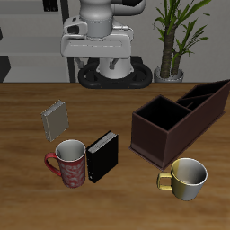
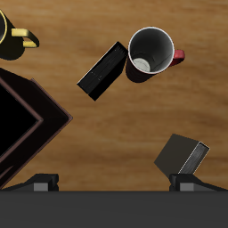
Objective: Place the yellow book into the left desk caddy's left compartment
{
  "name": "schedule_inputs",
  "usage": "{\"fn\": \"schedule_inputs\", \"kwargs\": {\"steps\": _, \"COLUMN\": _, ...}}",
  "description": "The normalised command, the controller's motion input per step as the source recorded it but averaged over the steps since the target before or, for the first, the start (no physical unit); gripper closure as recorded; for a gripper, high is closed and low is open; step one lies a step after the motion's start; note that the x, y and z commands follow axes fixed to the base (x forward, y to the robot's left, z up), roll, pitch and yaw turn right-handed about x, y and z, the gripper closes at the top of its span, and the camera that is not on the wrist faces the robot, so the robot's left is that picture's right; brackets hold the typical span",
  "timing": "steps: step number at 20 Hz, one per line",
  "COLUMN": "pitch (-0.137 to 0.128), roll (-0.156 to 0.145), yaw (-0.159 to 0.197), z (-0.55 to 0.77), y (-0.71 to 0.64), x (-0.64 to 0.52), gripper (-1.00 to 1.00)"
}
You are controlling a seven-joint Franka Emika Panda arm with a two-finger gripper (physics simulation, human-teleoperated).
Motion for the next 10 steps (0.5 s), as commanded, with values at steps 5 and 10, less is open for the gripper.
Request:
{"fn": "schedule_inputs", "kwargs": {"steps": 5, "pitch": -0.005, "roll": -0.063, "yaw": -0.03, "z": -0.02, "y": -0.58, "x": -0.11, "gripper": -1.0}}
{"fn": "schedule_inputs", "kwargs": {"steps": 10, "pitch": -0.026, "roll": -0.065, "yaw": -0.053, "z": 0.05, "y": -0.68, "x": -0.18, "gripper": -1.0}}
